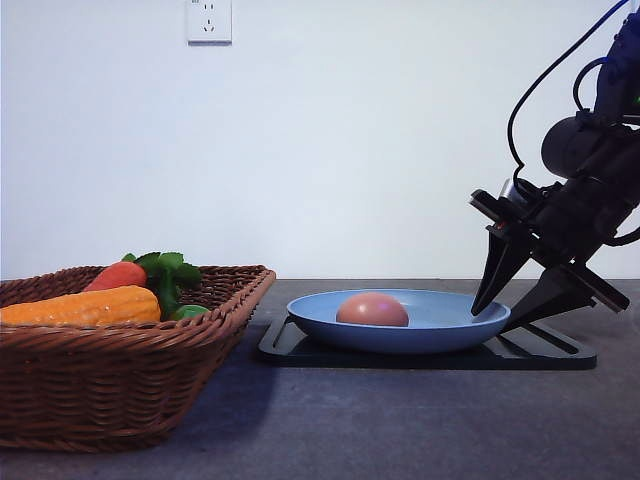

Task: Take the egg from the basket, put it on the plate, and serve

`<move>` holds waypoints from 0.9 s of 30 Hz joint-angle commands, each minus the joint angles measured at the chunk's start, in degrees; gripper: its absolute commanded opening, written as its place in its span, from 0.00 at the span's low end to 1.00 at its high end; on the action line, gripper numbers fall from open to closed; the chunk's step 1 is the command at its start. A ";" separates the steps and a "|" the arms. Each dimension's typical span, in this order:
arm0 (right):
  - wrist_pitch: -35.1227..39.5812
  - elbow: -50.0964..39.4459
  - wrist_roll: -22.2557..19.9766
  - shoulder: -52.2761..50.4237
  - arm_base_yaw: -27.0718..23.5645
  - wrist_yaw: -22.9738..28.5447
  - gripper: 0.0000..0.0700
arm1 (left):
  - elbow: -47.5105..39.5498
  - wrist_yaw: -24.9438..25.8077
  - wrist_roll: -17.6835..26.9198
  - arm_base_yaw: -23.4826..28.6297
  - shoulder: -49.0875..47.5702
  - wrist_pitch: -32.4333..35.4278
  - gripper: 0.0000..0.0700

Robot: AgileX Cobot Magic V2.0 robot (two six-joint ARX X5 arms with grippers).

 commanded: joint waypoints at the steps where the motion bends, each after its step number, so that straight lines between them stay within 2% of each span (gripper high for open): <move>1: -0.45 1.41 0.06 0.92 -0.34 -0.03 0.28 | 1.25 -0.33 0.48 -0.26 0.63 0.68 0.61; 8: -1.84 1.41 -0.80 -2.20 -3.13 -1.39 0.28 | 1.25 -0.85 0.54 -0.26 2.06 1.02 0.61; 12: -4.69 1.41 -2.32 -5.20 -5.34 -2.12 0.28 | 1.25 -4.27 0.80 -0.26 3.92 1.11 0.61; 16: -10.05 1.41 -5.66 -8.79 -7.25 -1.99 0.27 | 1.24 -8.42 1.01 -0.26 6.61 1.51 0.57; 19: -15.55 1.37 -8.48 -11.76 -7.94 -1.18 0.19 | 1.22 -12.21 1.12 -0.21 9.19 2.43 0.48; 22: -19.89 1.19 -9.59 -14.99 -7.63 0.92 0.08 | 1.22 -15.22 2.05 0.11 12.13 2.90 0.34; 25: -21.67 0.16 -10.25 -19.16 -5.51 6.31 0.00 | 1.19 -15.94 4.22 1.19 15.26 2.63 0.10; 27: -21.75 -1.36 -10.25 -22.84 -2.76 11.12 0.00 | 0.95 -16.29 6.46 2.81 16.99 2.49 0.00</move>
